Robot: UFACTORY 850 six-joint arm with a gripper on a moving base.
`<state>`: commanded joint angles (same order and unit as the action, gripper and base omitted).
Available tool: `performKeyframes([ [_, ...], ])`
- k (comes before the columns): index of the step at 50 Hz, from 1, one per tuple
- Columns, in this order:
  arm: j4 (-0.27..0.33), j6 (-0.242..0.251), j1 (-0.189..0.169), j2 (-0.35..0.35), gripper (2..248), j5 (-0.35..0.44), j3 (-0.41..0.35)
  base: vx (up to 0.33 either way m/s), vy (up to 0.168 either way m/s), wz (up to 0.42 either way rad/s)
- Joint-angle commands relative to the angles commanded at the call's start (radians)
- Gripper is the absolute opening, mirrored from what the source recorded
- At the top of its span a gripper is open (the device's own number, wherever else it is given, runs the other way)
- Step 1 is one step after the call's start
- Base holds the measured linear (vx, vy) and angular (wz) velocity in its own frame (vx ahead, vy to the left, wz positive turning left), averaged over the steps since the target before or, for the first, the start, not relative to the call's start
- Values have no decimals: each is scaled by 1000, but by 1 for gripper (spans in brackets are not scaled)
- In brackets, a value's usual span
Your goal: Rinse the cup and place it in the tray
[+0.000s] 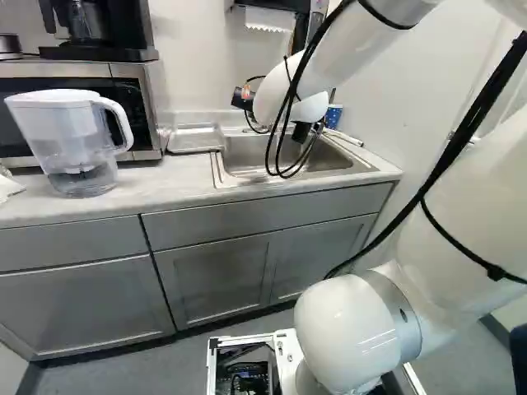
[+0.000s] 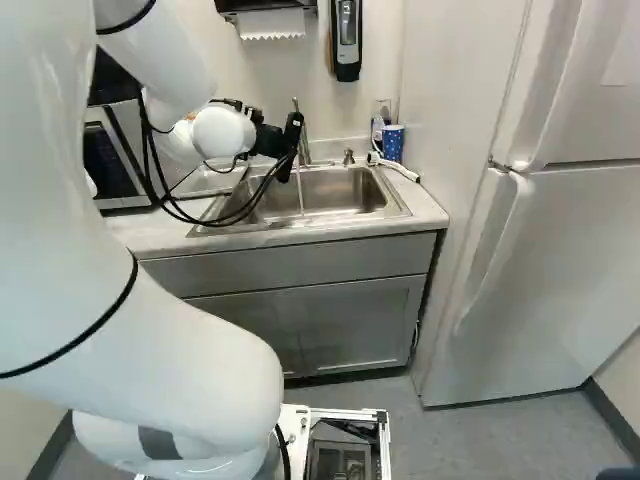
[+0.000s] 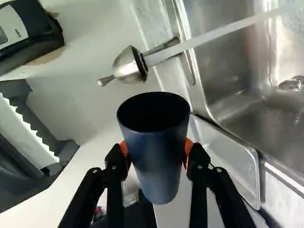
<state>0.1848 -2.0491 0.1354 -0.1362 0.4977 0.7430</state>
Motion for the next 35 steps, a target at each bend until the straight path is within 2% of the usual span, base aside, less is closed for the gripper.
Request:
performKeyframes([
  [35,-27,367,0,0,125,0,0,0,0,0],
])
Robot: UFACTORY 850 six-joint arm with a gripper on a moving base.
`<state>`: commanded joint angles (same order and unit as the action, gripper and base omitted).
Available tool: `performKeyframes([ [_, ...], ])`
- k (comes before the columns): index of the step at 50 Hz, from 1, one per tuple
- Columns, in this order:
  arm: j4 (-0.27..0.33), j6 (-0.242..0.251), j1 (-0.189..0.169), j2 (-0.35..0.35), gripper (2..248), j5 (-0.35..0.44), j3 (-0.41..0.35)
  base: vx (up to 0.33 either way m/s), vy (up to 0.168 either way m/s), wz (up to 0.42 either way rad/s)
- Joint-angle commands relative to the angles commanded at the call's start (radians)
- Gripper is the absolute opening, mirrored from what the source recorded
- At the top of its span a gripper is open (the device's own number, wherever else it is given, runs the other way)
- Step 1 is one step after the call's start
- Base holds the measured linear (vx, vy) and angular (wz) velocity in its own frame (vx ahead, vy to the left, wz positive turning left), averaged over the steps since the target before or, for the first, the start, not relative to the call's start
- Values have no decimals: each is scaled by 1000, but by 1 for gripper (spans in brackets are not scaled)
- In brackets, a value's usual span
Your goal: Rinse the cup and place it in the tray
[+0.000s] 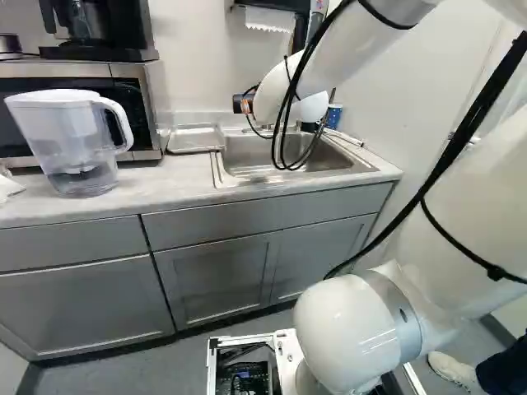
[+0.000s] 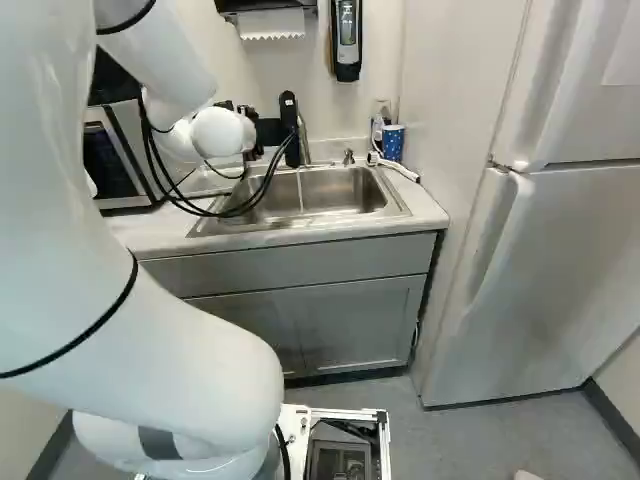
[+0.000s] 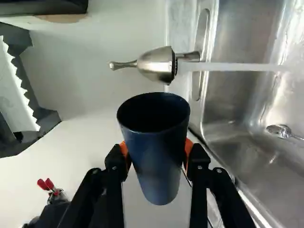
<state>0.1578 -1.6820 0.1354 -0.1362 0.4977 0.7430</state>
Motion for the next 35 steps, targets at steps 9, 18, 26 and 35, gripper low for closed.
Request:
performKeyframes([
  [9,-17,95,0,0,125,0,0,0,0,0],
  [18,-37,189,0,0,125,0,0,0,0,0],
  [26,-53,273,0,0,125,0,0,0,0,0],
  [35,-72,368,0,0,125,0,0,0,0,0],
])
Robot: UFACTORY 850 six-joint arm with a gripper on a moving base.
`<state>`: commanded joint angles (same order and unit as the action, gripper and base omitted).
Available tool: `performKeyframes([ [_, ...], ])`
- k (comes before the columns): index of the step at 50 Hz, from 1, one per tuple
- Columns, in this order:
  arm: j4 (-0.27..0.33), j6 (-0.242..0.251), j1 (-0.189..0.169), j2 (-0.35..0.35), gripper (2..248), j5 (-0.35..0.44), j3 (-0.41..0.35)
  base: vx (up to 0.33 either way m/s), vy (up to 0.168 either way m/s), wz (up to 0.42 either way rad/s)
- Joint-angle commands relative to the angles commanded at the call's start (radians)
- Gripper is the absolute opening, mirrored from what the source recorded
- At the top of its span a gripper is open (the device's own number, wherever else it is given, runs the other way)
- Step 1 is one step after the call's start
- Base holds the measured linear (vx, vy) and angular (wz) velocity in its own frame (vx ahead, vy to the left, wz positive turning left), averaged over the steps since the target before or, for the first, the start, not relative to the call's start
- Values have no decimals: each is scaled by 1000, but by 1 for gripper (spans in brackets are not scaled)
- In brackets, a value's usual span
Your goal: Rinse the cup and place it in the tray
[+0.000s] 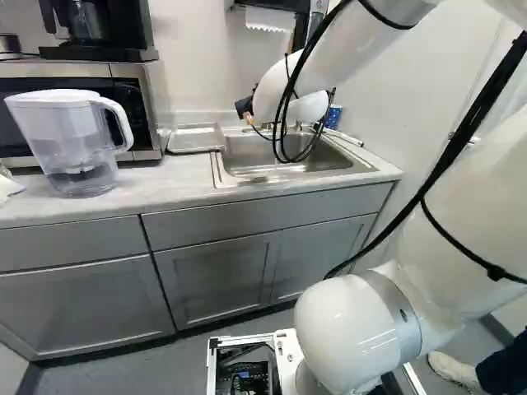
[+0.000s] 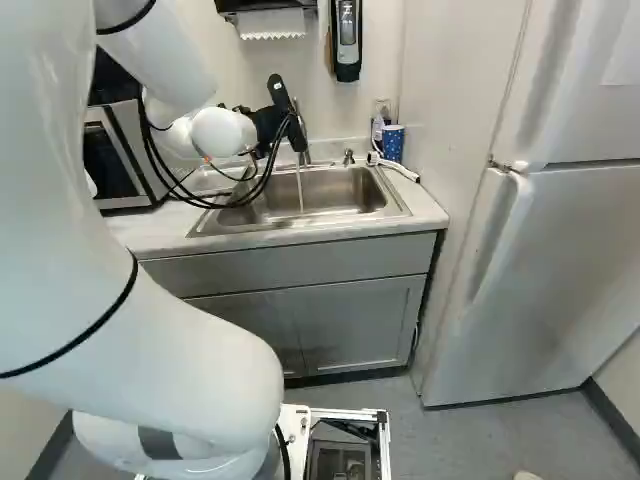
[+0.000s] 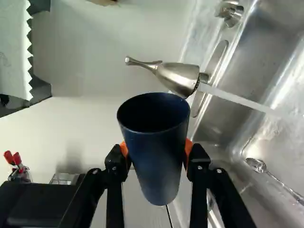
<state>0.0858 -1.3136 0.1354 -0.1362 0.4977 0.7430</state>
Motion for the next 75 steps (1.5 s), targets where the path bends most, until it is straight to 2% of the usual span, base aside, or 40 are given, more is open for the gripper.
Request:
performKeyframes([
  [75,-4,789,0,0,125,0,0,0,0,0],
])
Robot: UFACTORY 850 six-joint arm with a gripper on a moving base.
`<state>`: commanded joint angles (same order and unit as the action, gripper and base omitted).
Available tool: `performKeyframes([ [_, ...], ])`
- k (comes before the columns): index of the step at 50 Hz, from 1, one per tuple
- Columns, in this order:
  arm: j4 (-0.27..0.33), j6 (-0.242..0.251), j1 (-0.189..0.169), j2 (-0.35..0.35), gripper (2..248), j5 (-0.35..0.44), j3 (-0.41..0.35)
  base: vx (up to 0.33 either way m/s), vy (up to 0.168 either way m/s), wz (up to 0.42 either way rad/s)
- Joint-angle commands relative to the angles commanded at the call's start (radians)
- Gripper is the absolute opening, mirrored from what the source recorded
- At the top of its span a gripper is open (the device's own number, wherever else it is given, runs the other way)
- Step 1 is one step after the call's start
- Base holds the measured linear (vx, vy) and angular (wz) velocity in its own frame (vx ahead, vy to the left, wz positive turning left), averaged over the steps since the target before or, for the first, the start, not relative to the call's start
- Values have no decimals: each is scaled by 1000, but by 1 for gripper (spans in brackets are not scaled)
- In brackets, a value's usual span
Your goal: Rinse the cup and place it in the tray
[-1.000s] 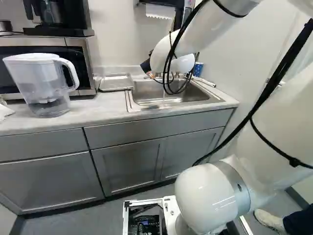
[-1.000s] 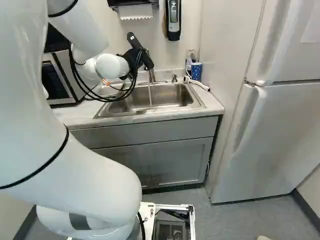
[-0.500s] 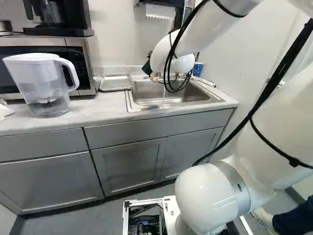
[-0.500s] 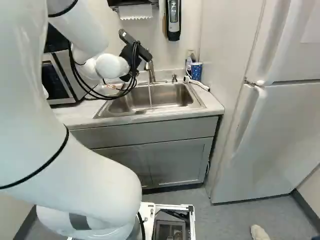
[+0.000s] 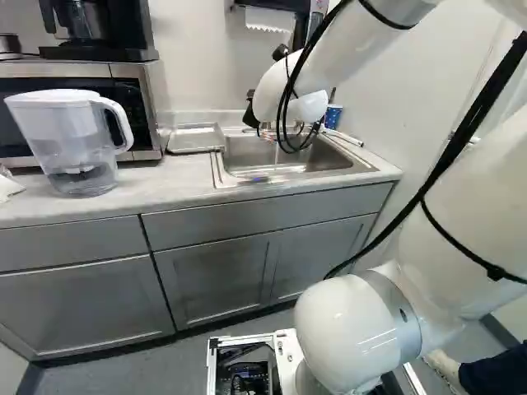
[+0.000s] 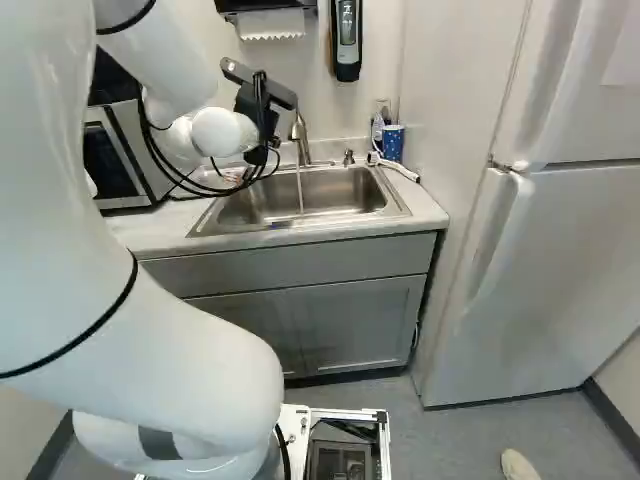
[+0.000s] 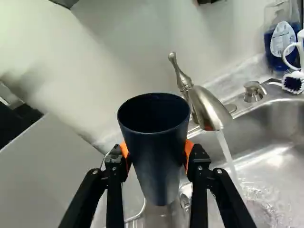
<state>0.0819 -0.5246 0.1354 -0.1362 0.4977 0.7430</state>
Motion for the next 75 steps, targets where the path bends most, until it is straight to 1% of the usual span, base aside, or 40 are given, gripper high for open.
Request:
performKeyframes([
  [35,0,368,0,0,125,0,0,0,0,0],
  [54,0,370,3,2,125,0,2,0,0,0],
  [75,0,370,55,65,125,0,62,0,0,0],
])
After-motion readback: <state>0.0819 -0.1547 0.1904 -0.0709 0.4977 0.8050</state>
